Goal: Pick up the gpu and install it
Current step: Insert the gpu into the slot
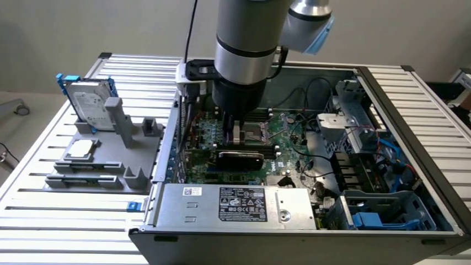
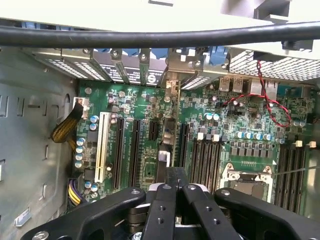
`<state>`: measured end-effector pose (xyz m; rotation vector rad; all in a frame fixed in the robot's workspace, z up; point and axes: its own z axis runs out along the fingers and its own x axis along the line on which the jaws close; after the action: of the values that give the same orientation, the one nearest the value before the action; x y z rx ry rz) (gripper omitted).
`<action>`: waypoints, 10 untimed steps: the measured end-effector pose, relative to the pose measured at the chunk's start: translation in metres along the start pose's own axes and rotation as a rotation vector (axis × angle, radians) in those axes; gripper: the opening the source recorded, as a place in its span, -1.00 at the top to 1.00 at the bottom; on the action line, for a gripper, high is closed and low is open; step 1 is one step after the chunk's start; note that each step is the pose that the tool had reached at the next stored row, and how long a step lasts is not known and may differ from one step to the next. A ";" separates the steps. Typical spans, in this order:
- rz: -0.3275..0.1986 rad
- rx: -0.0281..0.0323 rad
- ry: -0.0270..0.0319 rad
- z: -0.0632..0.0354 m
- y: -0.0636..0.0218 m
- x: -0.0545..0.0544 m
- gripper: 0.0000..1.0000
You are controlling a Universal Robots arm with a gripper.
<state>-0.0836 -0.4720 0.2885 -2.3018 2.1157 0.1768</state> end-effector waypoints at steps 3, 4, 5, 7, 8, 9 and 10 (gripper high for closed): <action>0.007 0.0002 0.0046 0.0007 0.0000 0.000 0.78; 0.010 0.0002 0.0067 0.0013 0.0000 0.000 0.78; 0.012 0.0003 0.0096 0.0020 -0.0001 0.000 0.78; 0.016 0.0001 0.0147 0.0031 -0.0002 0.000 0.78; 0.017 0.0000 0.0166 0.0034 -0.0002 0.000 0.78; 0.019 0.0000 0.0183 0.0038 -0.0003 0.000 0.78; 0.020 0.0000 0.0199 0.0043 -0.0002 0.000 0.78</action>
<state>-0.0837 -0.4720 0.2842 -2.2929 2.1485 0.1547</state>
